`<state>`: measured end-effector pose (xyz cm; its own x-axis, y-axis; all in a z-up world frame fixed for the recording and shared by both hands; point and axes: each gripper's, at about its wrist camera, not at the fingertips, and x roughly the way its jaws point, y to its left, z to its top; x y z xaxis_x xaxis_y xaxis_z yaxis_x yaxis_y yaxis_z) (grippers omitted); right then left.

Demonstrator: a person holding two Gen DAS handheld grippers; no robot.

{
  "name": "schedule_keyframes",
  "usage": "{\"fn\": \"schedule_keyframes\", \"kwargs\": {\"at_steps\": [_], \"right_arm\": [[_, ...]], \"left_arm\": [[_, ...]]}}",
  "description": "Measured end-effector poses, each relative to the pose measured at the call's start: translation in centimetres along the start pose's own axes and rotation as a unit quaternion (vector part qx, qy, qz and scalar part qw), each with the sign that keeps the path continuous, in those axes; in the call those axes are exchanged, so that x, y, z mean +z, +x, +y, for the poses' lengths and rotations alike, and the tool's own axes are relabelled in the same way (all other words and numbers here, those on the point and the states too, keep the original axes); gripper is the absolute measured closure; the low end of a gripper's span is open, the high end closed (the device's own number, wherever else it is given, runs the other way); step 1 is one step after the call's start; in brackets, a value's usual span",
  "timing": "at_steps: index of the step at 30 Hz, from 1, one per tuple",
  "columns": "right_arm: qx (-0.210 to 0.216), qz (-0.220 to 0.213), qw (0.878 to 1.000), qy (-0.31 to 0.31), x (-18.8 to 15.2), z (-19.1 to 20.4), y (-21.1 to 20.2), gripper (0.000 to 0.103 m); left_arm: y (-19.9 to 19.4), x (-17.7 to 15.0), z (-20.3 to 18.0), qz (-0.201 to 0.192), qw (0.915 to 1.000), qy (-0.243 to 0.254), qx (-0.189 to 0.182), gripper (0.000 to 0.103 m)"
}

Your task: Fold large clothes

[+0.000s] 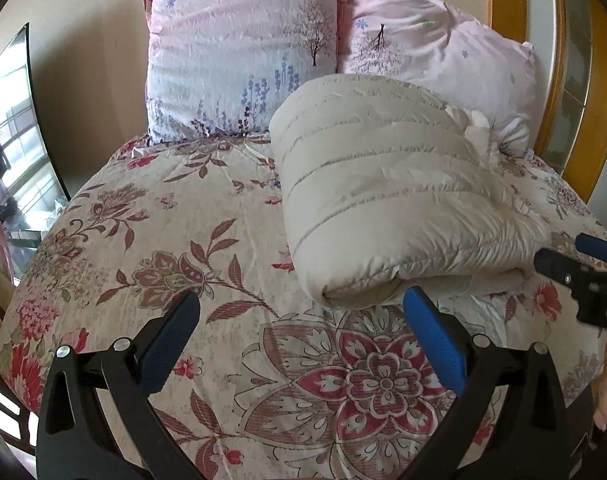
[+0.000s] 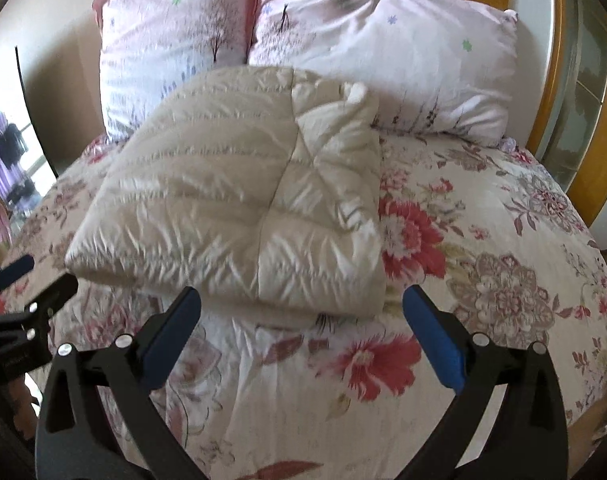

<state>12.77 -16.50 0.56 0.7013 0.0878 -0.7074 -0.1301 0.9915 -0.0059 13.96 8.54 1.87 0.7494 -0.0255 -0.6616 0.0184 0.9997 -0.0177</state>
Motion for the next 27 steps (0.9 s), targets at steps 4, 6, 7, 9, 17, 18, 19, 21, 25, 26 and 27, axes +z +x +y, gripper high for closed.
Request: {"fn": "schedule_keyframes", "kwargs": {"at_steps": [4,6,7,9,17,18,19,21,25,26,27], "right_arm": [[-0.011,0.021,1.000,-0.014,-0.8,0.6,0.3,0.002],[-0.019,0.034,0.999,-0.020,-1.2,1.0,0.6,0.002],[-0.023,0.039,0.999,-0.023,-1.3,1.1,0.7,0.002],[-0.030,0.049,0.998,-0.029,-1.5,1.3,1.1,0.002],[-0.031,0.060,0.997,-0.033,-1.9,1.5,1.6,0.002],[-0.031,0.060,0.997,-0.033,-1.9,1.5,1.6,0.002],[-0.030,0.061,0.997,-0.032,-1.9,1.5,1.7,0.002],[-0.031,0.062,0.997,-0.031,-1.9,1.5,1.8,0.002],[-0.031,0.063,0.997,-0.029,-1.9,1.6,1.9,0.002],[-0.031,0.063,0.997,-0.029,-1.9,1.6,1.9,0.002],[-0.031,0.063,0.997,-0.029,-1.9,1.6,1.9,0.002]], "left_arm": [[0.4,-0.3,-0.1,0.016,0.9999,0.000,-0.001,0.001],[0.7,-0.4,-0.2,0.024,0.9997,0.002,0.000,0.001],[0.9,-0.5,-0.2,0.030,0.9995,0.003,0.002,0.001],[1.2,-0.6,-0.3,0.040,0.9992,0.005,0.002,0.001],[1.9,-0.7,-0.3,0.059,0.9982,0.008,0.008,0.001],[2.0,-0.8,-0.4,0.060,0.9981,0.008,0.008,0.001],[2.0,-0.8,-0.4,0.060,0.9981,0.008,0.007,0.001],[2.1,-0.7,-0.3,0.061,0.9981,0.009,0.006,0.001],[2.1,-0.8,-0.4,0.061,0.9981,0.009,0.006,0.001],[2.1,-0.8,-0.4,0.062,0.9980,0.009,0.005,0.001],[2.1,-0.8,-0.5,0.062,0.9980,0.009,0.005,0.001]]}}
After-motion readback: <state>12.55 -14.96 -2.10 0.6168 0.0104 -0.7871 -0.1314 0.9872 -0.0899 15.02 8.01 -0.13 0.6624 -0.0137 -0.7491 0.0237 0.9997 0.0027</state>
